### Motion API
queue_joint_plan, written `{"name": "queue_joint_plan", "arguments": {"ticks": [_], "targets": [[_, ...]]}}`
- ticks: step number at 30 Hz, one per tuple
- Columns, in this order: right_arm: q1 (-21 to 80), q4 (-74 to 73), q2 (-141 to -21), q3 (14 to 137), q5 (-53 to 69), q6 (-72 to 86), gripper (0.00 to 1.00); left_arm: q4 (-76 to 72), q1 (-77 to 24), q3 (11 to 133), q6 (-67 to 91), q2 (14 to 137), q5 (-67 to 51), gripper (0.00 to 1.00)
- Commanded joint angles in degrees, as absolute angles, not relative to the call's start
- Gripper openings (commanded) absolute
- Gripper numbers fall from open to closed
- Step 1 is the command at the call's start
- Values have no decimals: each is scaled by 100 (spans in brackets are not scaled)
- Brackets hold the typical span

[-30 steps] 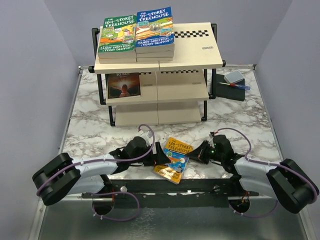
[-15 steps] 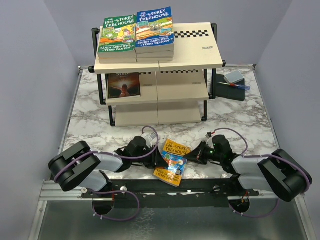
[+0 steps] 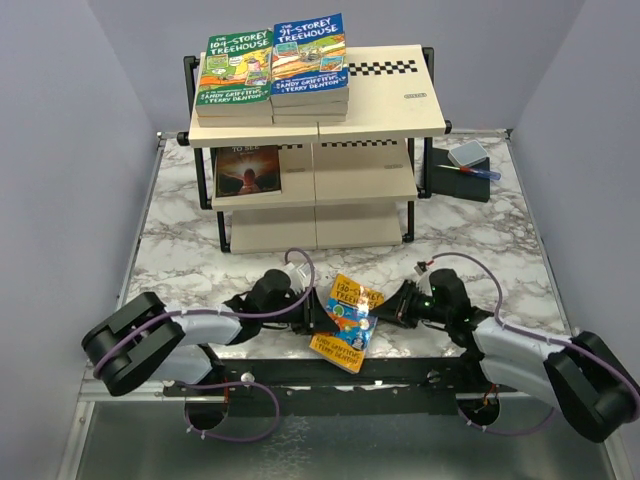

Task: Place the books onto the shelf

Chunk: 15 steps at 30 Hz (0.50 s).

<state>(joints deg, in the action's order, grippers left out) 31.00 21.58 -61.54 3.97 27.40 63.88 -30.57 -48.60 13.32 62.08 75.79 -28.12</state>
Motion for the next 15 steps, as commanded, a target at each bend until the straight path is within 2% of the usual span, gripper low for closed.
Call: {"name": "queue_joint_plan", "arguments": {"ticks": [1, 7, 9, 15], "targets": [[3129, 1121, -5354, 567, 2853, 6039, 27, -3194, -4787, 1565, 6409, 6897, -2547, 0], [3129, 487, -4148, 819, 2925, 5782, 64, -2774, -4695, 1691, 6517, 6097, -2287, 0], [3129, 348, -3862, 921, 3007, 5665, 73, -2756, -4657, 1681, 6604, 5772, -2183, 0], [3129, 285, -3362, 1261, 3439, 5379, 84, -2611, -4602, 1758, 6737, 4931, -1869, 0]]}}
